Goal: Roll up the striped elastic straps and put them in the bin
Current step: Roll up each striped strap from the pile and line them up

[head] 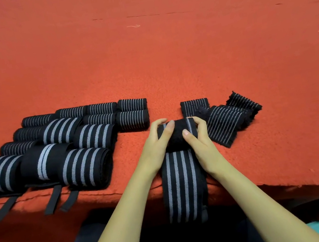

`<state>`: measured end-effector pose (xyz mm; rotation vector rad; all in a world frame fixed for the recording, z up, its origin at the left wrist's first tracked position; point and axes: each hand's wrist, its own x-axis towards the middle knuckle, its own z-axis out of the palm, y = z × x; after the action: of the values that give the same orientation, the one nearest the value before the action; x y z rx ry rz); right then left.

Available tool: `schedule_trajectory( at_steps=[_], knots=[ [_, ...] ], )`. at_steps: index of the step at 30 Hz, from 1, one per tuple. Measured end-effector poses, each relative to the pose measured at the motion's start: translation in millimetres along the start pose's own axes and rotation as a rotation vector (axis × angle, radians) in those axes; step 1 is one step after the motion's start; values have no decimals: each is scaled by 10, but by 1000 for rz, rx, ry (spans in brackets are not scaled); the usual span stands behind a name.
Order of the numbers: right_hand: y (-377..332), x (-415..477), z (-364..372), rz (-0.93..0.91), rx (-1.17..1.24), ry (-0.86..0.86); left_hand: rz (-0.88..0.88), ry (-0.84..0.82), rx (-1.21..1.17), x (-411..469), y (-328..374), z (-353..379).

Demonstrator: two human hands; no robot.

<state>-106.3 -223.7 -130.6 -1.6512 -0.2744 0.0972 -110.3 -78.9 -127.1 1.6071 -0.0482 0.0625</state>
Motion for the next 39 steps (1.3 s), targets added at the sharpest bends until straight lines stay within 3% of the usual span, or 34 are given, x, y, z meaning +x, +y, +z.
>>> schedule_trajectory(
  at_steps=[5, 11, 18, 25, 29, 34, 39],
  knots=[
    [-13, -29, -23, -59, 1, -3, -13, -13, 11, 14, 44, -8],
    [-61, 42, -33, 48, 171, 10, 84, -11, 32, -56, 9, -6],
    [-42, 69, -70, -24, 135, -56, 235, -28, 95, -42, 20, -46],
    [-8, 28, -77, -101, 97, -27, 58, -1, 127, 9, 42, -3],
    [-23, 16, -79, -100, 103, -46, 104, -9, -1, 3, 2, -2],
    [-27, 36, -41, -16, 216, -25, 169, -56, 29, -30, -15, -23],
    [-17, 4, -46, -79, 194, 3, 69, -81, 53, -16, 16, -14]
  ],
)
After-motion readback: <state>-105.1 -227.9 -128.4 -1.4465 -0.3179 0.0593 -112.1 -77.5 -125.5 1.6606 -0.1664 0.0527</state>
